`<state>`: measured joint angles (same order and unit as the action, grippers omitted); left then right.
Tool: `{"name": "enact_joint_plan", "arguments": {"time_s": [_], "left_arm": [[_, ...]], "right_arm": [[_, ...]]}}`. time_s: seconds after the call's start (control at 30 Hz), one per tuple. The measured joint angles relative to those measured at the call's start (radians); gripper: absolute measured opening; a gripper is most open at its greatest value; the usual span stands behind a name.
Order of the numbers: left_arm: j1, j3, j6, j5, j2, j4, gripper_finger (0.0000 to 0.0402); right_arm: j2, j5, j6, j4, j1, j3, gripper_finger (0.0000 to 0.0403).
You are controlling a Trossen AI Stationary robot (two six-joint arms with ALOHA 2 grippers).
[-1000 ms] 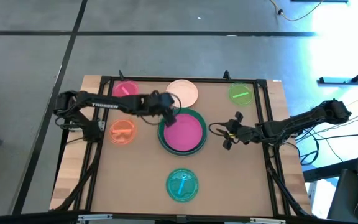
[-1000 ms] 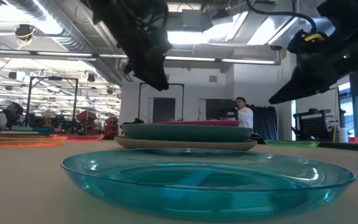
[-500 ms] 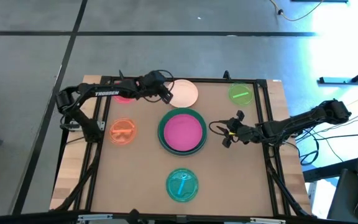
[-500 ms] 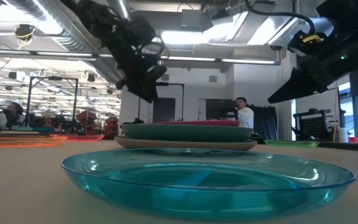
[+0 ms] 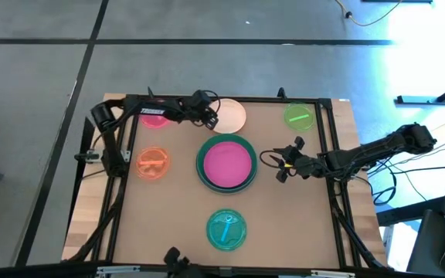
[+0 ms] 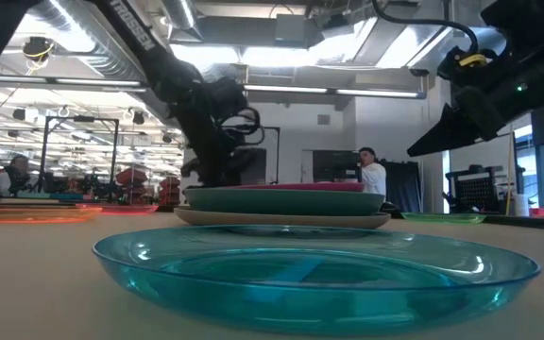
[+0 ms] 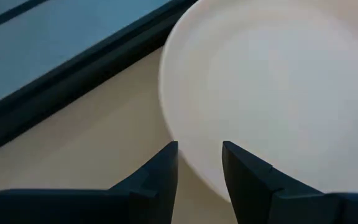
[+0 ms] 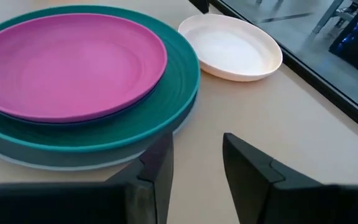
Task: Stack plastic plates
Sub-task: Stack the white plate on top of the pink plate
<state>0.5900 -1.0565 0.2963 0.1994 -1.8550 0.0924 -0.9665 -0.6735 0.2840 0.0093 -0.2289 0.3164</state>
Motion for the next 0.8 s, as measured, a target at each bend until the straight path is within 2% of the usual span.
{"name": "enact_joint_plan", "arguments": {"time_s": [0.57, 0.8], "left_arm": [[0.016, -0.002, 0.064, -0.044, -0.048, 0.000, 0.0118], [0.019, -0.005, 0.019, -0.045, -0.088, -0.016, 0.0113]], "right_arm": [[0.000, 0.000, 0.002, -0.003, 0.000, 0.000, 0.0129], [0.000, 0.000, 0.003, -0.003, 0.000, 0.000, 0.0129]]}}
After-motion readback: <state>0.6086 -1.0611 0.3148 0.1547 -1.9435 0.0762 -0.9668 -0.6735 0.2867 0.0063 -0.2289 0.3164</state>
